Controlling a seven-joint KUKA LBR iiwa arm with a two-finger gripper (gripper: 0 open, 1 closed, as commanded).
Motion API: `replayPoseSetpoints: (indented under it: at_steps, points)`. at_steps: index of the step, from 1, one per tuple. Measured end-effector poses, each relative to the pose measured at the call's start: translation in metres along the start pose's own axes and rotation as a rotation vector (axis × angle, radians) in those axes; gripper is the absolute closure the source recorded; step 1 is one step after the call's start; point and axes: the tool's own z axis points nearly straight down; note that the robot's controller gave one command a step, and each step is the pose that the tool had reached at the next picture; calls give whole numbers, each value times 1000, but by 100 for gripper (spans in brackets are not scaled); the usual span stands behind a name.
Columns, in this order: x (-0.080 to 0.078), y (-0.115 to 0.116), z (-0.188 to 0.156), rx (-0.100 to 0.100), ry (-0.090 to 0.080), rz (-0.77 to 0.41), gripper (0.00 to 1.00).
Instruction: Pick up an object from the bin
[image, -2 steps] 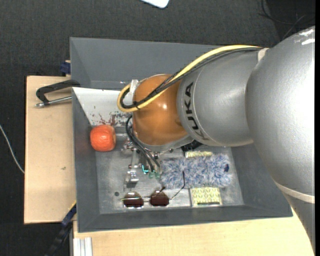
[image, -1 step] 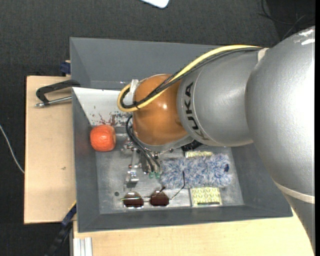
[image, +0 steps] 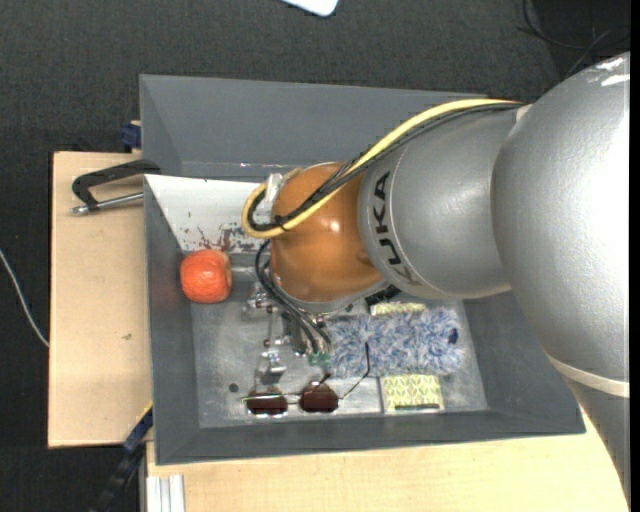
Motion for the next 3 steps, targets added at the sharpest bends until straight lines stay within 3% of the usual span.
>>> replayPoseSetpoints:
  at_steps: [1,2,3]
  points:
    - [14,-14,24,2,8,-298,0]
    - [22,-31,36,1,7,-249,0]
    - [22,-35,23,0,1,-525,0]
